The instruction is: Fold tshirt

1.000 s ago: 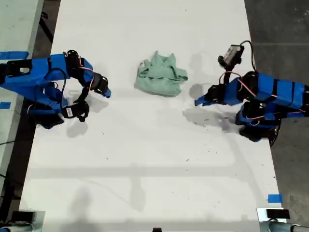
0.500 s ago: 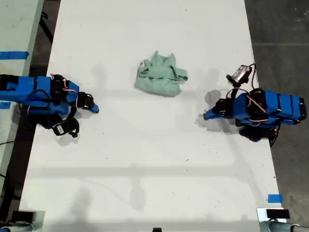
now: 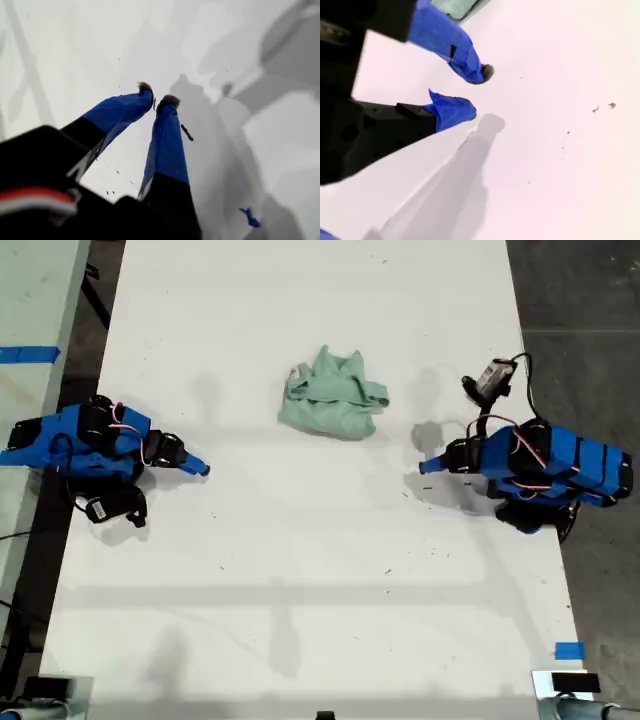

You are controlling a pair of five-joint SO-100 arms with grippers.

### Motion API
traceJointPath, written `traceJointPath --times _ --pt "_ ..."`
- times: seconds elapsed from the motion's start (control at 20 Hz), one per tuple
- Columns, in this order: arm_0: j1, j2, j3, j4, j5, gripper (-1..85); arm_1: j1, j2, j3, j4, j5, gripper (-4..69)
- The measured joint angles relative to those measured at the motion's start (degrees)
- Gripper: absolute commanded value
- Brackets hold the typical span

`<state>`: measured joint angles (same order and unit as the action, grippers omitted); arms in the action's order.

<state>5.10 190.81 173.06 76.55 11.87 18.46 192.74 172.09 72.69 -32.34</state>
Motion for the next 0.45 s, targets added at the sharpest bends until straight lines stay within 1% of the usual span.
traceJointPath --times 0.1,0.3,0.45 --pt "2.3 0.0 0.0 0.0 0.2 6.3 0.4 0.0 0.0 0.0 -1.8 4.0" --pt "4.7 0.1 0.0 0.0 0.2 6.3 0.4 0.0 0.0 0.0 -2.5 4.0" --pt "4.6 0.1 0.0 0.0 0.4 6.3 0.4 0.0 0.0 0.0 -2.7 3.9"
